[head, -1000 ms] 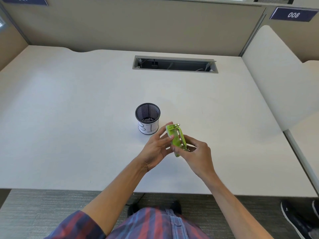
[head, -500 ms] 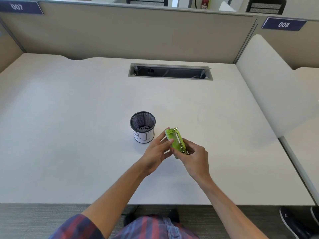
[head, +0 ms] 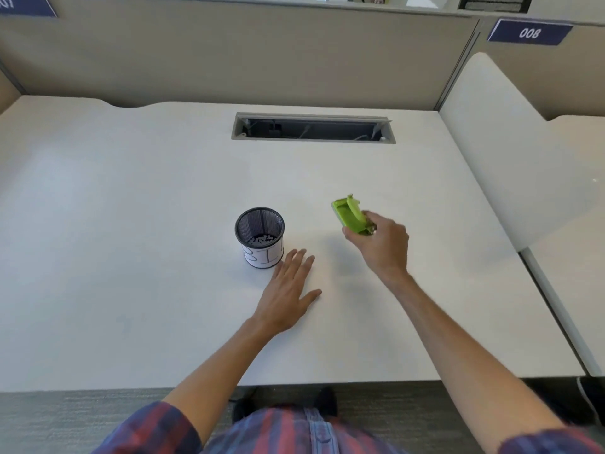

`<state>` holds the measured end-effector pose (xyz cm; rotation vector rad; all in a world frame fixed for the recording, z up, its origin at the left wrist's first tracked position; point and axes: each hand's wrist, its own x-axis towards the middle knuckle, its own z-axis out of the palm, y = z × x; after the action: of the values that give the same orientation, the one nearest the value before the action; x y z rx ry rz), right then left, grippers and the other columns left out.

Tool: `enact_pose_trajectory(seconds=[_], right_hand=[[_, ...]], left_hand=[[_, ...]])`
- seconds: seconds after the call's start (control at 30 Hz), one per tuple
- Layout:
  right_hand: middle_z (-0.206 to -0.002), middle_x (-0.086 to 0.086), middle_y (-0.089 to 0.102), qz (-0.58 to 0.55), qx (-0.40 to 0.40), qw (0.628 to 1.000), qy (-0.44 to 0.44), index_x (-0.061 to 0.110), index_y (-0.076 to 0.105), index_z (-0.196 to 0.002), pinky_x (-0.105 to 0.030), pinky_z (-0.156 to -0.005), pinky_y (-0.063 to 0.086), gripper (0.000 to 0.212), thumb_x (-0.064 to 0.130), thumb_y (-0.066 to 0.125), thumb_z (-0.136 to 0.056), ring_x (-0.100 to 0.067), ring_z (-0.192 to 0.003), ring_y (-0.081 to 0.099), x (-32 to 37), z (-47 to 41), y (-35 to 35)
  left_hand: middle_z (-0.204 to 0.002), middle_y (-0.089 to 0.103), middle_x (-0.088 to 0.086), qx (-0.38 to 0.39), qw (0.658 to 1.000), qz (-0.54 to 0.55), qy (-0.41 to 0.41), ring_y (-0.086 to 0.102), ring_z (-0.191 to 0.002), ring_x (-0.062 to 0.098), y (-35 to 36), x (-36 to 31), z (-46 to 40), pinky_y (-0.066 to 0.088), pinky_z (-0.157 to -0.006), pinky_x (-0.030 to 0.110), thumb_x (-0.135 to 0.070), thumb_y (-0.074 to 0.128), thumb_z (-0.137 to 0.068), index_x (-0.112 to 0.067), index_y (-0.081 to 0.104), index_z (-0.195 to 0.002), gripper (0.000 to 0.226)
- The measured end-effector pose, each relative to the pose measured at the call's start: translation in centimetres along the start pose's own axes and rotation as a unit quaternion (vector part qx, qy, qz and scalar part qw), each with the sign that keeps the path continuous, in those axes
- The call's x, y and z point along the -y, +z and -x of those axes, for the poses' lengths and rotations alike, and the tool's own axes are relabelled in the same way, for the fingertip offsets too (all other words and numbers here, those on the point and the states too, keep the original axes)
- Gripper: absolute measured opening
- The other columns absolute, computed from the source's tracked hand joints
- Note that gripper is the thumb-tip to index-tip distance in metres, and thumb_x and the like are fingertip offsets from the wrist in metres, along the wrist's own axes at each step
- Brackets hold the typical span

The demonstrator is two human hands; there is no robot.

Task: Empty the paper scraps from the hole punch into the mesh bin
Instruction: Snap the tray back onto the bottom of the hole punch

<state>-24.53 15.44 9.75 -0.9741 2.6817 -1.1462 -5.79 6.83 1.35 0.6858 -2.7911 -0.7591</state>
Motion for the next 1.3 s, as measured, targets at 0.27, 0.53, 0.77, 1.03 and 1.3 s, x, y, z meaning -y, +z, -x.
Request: enact_pose_trajectory(seconds=[0.27,0.53,0.77,1.03,1.3], right_hand=[[-0.088,-0.007,0.072,0.033,-0.008,0.998,0.051,0.01,0.065,-0.1,-0.035,-0.072,0.045,0.044,0.042,0.076,-0.072,-0.032,-0.084,0.064,-1.1,-5.4,0.8],[-0.097,-0.011,0.069,0.047,-0.002,0.994,0.103,0.008,0.06,-0.103,-0.031,-0.071,0.037,0.044,0.039,0.074,-0.074,-0.033,-0.091,0.062,-2.8,-9.8,1.4],[-0.105,-0.014,0.067,0.085,0.008,0.99,0.116,0.005,0.059,-0.108,-0.032,-0.073,0.038,0.045,0.035,0.074,-0.078,-0.035,-0.098,0.061,-3.9,-12.7,2.0],[-0.109,-0.017,0.066,0.114,0.018,0.985,0.13,0.004,0.059,-0.109,-0.036,-0.075,0.042,0.048,0.037,0.075,-0.079,-0.038,-0.1,0.061,-4.6,-14.5,3.6],[-0.106,-0.016,0.067,0.192,0.02,0.972,0.134,0.007,0.058,-0.109,-0.036,-0.074,0.04,0.049,0.038,0.075,-0.076,-0.038,-0.097,0.063,-4.8,-14.7,5.0]], left_hand=[[-0.164,0.018,0.008,0.02,0.998,-0.066,-0.004,0.012,-0.152,0.023,0.9,1.0,-0.3,0.004,-0.122,0.035,-0.066,0.018,-0.092,-0.012,0.025,-0.154,0.082],[-0.164,0.018,0.002,-0.008,0.998,-0.066,-0.005,0.013,-0.152,0.019,1.6,1.4,0.0,0.001,-0.122,0.03,-0.06,0.028,-0.096,-0.017,0.028,-0.154,0.072],[-0.163,0.022,0.002,-0.024,0.998,-0.062,-0.003,0.017,-0.151,0.019,1.9,1.6,-0.1,0.005,-0.122,0.031,-0.057,0.035,-0.097,-0.017,0.032,-0.152,0.069],[-0.163,0.025,0.003,-0.027,0.997,-0.065,-0.005,0.02,-0.15,0.02,2.0,1.7,-0.3,0.009,-0.122,0.033,-0.056,0.039,-0.097,-0.015,0.036,-0.151,0.068],[-0.162,0.027,0.004,-0.03,0.998,-0.055,-0.001,0.021,-0.15,0.02,2.1,1.8,-0.5,0.013,-0.122,0.037,-0.055,0.04,-0.096,-0.014,0.038,-0.15,0.067]])
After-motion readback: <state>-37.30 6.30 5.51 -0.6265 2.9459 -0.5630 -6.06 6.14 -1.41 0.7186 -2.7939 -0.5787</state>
